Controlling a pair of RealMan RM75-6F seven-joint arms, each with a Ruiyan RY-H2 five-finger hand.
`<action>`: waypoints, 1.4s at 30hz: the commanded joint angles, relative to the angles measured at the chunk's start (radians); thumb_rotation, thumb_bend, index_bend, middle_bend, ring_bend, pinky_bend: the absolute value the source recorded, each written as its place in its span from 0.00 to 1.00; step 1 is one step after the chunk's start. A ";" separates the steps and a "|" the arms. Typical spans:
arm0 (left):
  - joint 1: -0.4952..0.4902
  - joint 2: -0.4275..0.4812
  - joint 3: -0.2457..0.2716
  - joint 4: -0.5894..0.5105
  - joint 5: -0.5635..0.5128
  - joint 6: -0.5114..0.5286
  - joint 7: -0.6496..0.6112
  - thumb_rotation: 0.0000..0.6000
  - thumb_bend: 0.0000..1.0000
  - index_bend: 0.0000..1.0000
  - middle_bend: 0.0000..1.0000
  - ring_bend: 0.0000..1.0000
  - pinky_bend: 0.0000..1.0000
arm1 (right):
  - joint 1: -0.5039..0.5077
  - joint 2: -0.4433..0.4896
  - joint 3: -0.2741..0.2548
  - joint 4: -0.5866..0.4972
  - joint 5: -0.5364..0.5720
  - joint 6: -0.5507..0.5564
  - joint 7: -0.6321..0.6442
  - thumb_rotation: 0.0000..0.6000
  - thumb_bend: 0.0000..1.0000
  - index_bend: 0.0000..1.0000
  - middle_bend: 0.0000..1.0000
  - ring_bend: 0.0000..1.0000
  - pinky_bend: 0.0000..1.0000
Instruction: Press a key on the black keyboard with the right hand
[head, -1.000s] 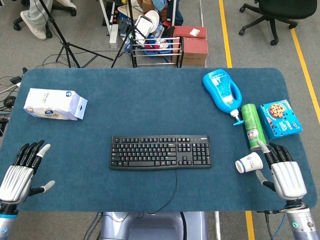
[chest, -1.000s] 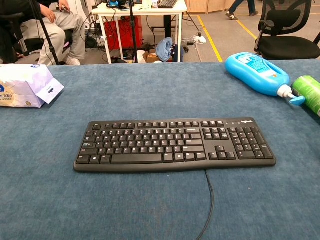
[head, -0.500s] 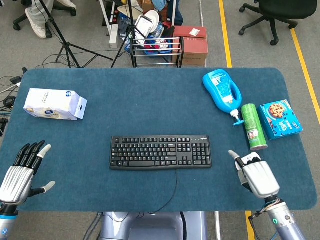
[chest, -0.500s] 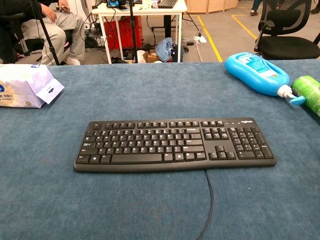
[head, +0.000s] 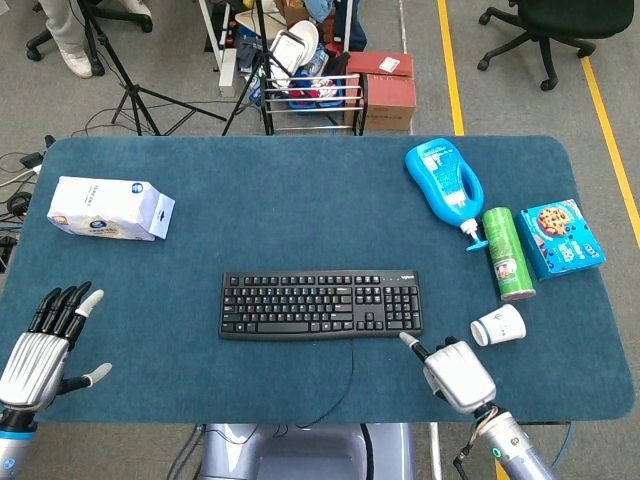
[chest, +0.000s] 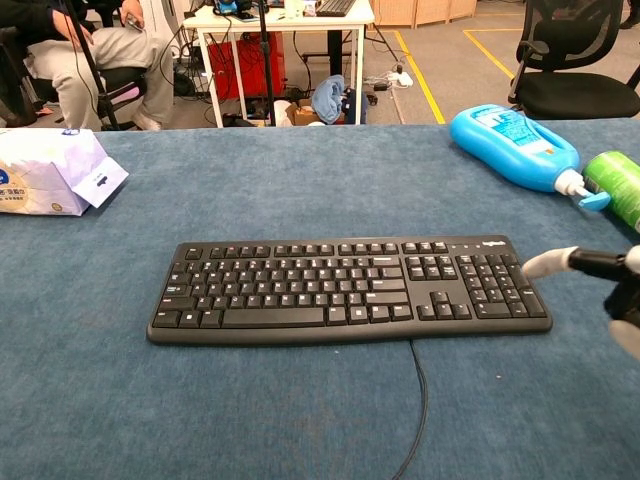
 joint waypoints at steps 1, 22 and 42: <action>0.000 0.000 0.000 0.000 0.001 0.000 -0.001 1.00 0.00 0.00 0.00 0.00 0.00 | 0.014 -0.028 0.006 -0.010 0.023 -0.018 -0.030 1.00 0.67 0.15 0.77 0.69 0.48; -0.003 -0.001 0.000 0.001 -0.005 -0.010 -0.002 1.00 0.00 0.00 0.00 0.00 0.00 | 0.110 -0.128 0.060 -0.001 0.234 -0.116 -0.173 1.00 0.67 0.15 0.77 0.69 0.48; -0.006 -0.006 0.001 0.002 -0.010 -0.020 0.005 1.00 0.00 0.00 0.00 0.00 0.00 | 0.171 -0.201 0.056 0.089 0.371 -0.143 -0.178 1.00 0.67 0.15 0.77 0.69 0.48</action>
